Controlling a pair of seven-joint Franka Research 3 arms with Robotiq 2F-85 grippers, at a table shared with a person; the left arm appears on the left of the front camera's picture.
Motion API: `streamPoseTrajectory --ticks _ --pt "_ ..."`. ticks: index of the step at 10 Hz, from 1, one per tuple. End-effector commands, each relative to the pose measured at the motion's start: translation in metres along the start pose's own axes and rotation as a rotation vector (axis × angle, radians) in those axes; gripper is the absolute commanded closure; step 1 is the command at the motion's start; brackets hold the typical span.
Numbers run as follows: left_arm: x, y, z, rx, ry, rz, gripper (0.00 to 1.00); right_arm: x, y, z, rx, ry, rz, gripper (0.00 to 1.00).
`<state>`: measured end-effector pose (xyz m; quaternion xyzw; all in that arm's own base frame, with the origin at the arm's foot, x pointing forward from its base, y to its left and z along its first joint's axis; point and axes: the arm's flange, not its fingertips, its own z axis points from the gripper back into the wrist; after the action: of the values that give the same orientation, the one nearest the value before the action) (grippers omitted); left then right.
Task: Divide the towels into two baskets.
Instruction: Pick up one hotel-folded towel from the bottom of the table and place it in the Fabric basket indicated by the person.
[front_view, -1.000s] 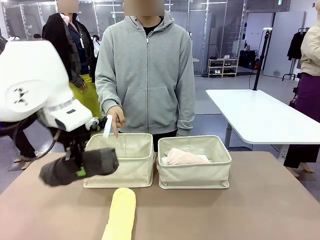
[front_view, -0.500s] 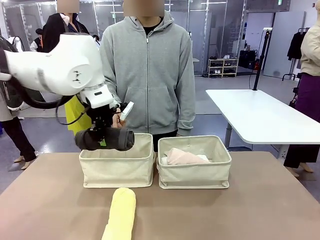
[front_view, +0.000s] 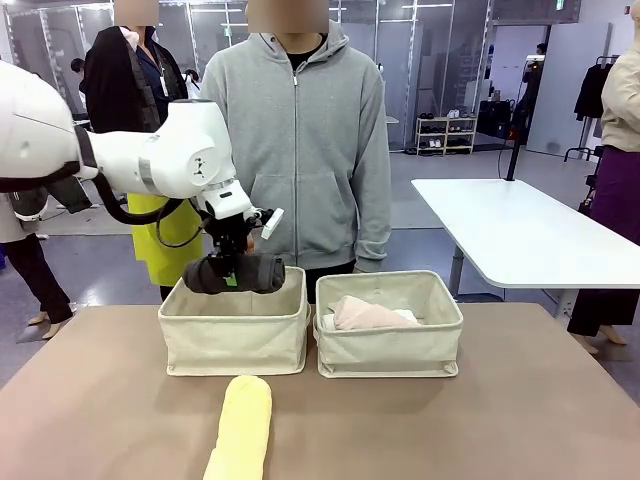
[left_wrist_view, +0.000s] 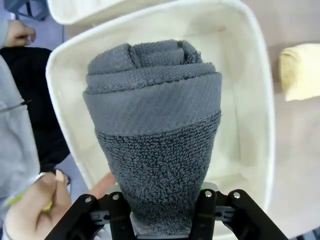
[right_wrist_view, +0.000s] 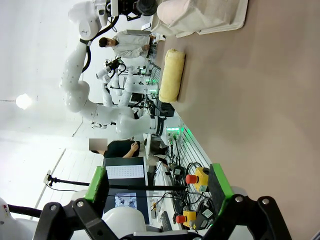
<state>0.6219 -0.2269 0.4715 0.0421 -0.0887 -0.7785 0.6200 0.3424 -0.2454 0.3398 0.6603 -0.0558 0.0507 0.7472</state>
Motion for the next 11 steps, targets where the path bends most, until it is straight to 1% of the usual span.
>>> streamPoseTrajectory --ticks 1,2,3,4,5,8,9,10,11 --pt "0.0 0.031 -0.008 0.015 0.041 0.009 0.57 -0.004 0.002 -0.001 -0.001 0.011 0.02 0.0" --pt "-0.002 0.039 -0.018 0.0 0.055 0.04 0.43 -0.004 0.002 -0.001 -0.001 0.011 0.02 0.0" --pt "-0.004 0.039 -0.023 -0.006 0.087 0.043 0.17 -0.004 0.002 -0.001 -0.001 0.011 0.02 0.0" --pt "-0.005 0.037 -0.024 -0.007 0.09 0.058 0.03 -0.004 0.002 -0.001 -0.001 0.011 0.02 0.0" --pt "-0.005 0.034 -0.025 -0.008 0.098 0.064 0.0 -0.004 0.002 -0.001 -0.001 0.011 0.02 0.0" --pt "-0.009 0.023 -0.021 0.005 0.101 0.112 0.0 -0.004 0.002 -0.001 -0.001 0.011 0.02 0.0" --pt "-0.009 0.015 -0.016 -0.011 0.082 0.114 0.0 -0.004 0.002 -0.001 -0.001 0.011 0.02 0.0" --pt "-0.006 0.034 -0.027 0.011 0.087 0.086 0.0 -0.004 0.002 -0.001 -0.001 0.011 0.02 0.0" --pt "-0.006 0.034 -0.027 0.011 0.087 0.086 0.0 -0.004 0.002 -0.001 -0.001 0.011 0.02 0.0"
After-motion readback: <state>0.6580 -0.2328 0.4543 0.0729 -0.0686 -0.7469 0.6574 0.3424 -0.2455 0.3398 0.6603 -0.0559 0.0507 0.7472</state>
